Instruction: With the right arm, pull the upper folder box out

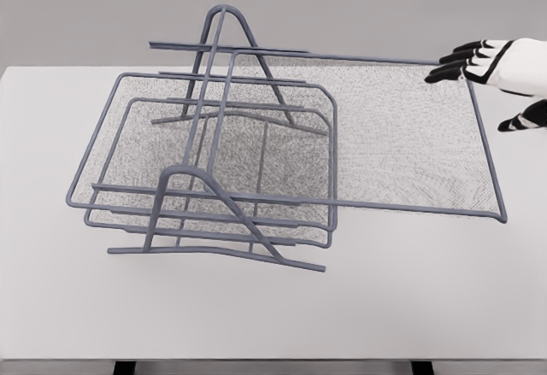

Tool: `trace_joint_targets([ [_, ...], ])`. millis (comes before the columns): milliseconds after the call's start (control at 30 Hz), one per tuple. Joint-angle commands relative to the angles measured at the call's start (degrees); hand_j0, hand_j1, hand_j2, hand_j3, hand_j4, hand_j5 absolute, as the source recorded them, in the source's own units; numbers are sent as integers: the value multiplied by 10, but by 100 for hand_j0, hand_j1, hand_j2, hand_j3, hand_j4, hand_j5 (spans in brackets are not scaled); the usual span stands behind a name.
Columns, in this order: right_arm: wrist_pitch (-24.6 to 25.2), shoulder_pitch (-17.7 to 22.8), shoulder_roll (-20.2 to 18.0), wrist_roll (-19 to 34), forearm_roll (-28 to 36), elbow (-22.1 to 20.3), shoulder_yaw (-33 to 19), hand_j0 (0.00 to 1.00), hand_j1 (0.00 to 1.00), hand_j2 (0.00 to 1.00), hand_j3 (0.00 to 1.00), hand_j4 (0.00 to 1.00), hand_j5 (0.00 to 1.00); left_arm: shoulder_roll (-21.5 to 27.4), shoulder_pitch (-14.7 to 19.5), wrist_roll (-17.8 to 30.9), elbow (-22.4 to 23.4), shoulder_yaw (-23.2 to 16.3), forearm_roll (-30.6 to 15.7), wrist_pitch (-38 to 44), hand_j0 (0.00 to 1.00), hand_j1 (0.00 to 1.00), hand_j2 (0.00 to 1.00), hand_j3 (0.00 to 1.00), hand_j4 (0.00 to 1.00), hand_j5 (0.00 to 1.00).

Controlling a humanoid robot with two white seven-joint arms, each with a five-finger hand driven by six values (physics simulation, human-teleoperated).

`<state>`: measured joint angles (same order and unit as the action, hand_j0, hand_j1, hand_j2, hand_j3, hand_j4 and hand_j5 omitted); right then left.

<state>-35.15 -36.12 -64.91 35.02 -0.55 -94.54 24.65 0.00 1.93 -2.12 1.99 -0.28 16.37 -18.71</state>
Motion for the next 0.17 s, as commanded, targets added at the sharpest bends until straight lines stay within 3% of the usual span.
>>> trace_joint_targets([
  [0,1,0,17,0,10,1,-2,100,100,100,100,100,100,0,0,0,-1,0,0,0,100,100,100,100,100,100],
  [67,1,0,53,0,4,1,0,100,100,100,100,100,100,0,0,0,-1,0,0,0,100,100,100,100,100,100],
  [133,1,0,55,0,3,1,1,100,100,100,100,100,100,0,0,0,-1,0,0,1,100,100,100,100,100,100],
])
